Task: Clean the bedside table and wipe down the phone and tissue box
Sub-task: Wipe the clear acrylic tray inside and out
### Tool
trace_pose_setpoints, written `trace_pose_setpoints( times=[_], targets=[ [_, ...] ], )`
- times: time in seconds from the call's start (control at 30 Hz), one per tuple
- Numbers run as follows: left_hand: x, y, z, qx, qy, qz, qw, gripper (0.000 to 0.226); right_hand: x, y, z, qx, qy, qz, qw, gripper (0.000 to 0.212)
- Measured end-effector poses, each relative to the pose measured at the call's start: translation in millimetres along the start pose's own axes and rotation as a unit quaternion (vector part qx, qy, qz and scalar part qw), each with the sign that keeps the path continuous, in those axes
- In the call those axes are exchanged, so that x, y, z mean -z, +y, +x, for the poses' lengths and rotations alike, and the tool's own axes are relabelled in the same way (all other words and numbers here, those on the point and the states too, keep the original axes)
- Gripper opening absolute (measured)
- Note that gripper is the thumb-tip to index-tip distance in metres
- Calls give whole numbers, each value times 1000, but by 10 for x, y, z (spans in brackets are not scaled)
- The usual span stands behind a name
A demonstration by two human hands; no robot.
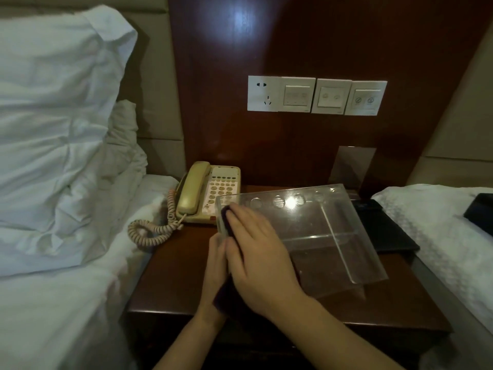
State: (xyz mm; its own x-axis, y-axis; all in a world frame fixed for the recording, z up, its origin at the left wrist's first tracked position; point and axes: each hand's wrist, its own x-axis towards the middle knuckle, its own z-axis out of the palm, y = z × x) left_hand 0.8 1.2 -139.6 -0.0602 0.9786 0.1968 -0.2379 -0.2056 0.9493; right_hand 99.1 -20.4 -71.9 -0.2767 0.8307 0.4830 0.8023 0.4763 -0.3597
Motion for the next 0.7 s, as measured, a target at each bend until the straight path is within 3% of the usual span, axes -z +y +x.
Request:
trace_pose_setpoints(
  times=[0.13, 0.3, 0.4, 0.5, 0.7],
  targets=[
    [-34, 83, -45, 36, 13, -32, 999, 41, 152, 310, 22, -3, -2, -16, 1000, 50],
    [-55, 74, -50, 79, -8, -106, 991, 38, 684, 1238, -108, -240, 75, -51, 966, 48],
    [-60, 80, -45, 73, -11, -122, 990, 34, 813, 1362, -291, -312, 73, -19, 947, 51],
    [-59, 25, -25, 75, -12, -128, 989, 27, 786, 1276, -483, -345, 67, -3, 936, 56],
    [-37, 132, -20, 102, -10, -76, 992, 42, 773, 1289, -674, -377, 61, 0, 924, 56]
  ],
)
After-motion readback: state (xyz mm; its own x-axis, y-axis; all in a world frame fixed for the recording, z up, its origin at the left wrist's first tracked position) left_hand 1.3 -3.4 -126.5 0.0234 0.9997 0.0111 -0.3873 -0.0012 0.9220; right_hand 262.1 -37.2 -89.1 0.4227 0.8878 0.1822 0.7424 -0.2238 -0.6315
